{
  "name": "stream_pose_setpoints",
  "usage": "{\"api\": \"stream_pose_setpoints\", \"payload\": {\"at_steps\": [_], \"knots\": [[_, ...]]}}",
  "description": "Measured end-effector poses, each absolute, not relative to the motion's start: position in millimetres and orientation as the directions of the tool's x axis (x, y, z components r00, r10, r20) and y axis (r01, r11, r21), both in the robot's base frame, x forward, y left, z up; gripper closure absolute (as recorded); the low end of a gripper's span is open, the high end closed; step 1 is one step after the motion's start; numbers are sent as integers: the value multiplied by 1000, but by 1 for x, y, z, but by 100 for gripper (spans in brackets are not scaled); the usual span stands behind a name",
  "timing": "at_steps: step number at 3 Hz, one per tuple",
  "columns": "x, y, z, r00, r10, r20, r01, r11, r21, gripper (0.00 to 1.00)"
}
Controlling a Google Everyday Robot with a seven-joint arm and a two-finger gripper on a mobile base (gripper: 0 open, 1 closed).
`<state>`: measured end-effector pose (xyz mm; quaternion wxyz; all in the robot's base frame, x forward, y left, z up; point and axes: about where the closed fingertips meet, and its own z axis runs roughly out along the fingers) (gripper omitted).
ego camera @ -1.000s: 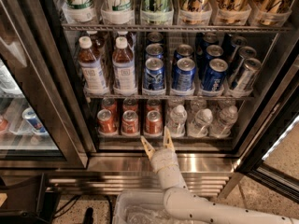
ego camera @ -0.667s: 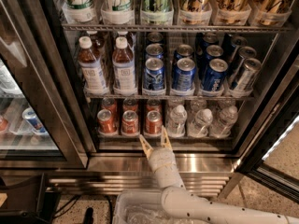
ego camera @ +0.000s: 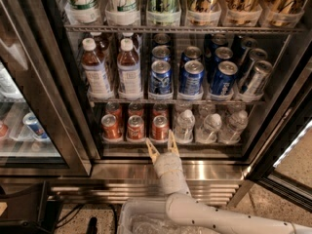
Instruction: Pick coke can from bottom shelf of fridge
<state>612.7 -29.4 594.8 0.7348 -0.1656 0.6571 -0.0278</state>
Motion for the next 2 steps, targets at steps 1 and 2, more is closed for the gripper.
{"api": "stream_pose_setpoints", "payload": {"at_steps": [1,2], "knots": [[620,-34,592,131,-257,-958,-152,949,-275,34],[629,-37,588,125,-252,-960,-136,954,-268,34]]}}
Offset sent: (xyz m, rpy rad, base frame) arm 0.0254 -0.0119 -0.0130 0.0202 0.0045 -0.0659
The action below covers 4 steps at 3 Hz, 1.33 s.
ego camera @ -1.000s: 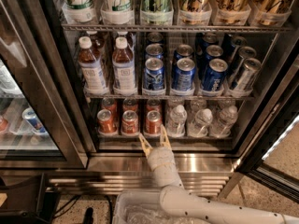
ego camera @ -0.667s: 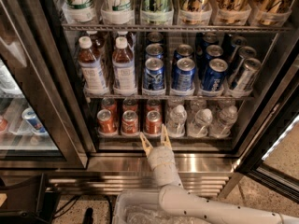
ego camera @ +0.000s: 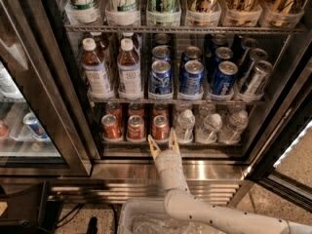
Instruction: Pick coke can from bottom shelf of fridge
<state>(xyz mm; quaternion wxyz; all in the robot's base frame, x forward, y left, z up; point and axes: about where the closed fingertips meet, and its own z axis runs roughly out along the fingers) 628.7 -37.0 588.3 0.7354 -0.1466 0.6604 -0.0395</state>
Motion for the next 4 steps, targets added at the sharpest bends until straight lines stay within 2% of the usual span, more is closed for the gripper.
{"api": "stream_pose_setpoints", "payload": {"at_steps": [4], "knots": [[668,-22,593,132,-178,-975,-131,972,-196,38]]}}
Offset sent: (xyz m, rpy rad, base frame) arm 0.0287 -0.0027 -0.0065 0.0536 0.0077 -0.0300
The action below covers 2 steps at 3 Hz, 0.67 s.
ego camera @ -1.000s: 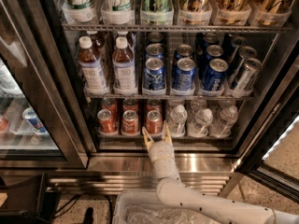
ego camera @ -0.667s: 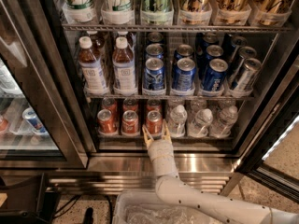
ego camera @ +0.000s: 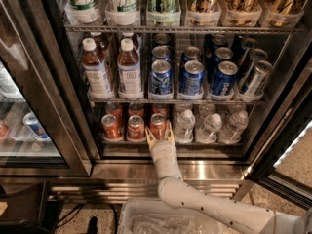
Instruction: Pick coke can from bottom shelf of fridge
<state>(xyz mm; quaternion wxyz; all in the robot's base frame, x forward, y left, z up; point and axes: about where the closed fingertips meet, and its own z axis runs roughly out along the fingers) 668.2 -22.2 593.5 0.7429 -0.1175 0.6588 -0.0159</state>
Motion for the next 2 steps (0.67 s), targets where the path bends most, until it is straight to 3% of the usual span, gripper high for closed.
{"api": "stream_pose_setpoints", "payload": {"at_steps": [2], "knots": [[668,-22,594,132,-178,-975,-131,972,-196,80]]}}
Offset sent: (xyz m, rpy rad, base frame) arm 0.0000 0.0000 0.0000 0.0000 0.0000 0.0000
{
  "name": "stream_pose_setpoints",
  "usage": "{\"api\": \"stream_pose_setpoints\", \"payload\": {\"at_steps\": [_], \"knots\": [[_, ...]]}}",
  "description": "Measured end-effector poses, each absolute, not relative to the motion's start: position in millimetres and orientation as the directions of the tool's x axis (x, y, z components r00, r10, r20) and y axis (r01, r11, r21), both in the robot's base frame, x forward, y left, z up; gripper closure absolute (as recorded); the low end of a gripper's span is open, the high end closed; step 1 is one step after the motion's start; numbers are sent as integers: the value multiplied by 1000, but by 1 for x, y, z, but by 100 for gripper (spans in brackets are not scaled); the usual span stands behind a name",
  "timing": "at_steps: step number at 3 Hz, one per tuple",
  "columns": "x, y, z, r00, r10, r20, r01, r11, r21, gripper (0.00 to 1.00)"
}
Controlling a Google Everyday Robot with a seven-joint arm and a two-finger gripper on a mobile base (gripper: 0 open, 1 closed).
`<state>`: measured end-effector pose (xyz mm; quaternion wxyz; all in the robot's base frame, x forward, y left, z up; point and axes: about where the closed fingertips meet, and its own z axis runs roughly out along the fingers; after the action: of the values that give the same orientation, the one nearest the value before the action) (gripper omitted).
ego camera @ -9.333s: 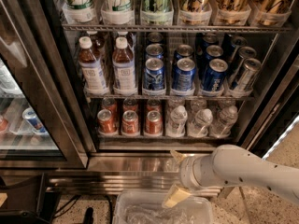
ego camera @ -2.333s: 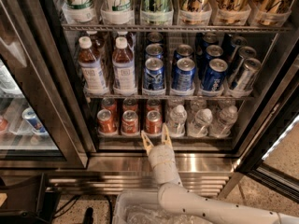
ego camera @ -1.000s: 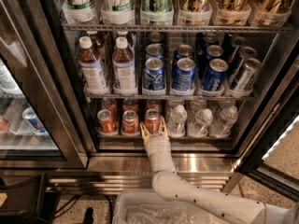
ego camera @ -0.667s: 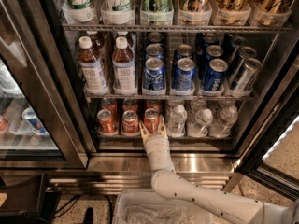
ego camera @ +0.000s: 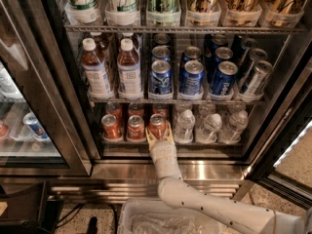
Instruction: Pick coke can from bottom shelf of fridge
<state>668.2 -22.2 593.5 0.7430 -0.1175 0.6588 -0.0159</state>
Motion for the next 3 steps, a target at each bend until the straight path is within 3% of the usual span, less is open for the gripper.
{"api": "stream_pose_setpoints", "payload": {"at_steps": [1,3], "knots": [[668,-22,594,131,-178,-975,-131,972,-195,100],[664,-20,626,106,-121,-987,-200,970,-140,100]]}}
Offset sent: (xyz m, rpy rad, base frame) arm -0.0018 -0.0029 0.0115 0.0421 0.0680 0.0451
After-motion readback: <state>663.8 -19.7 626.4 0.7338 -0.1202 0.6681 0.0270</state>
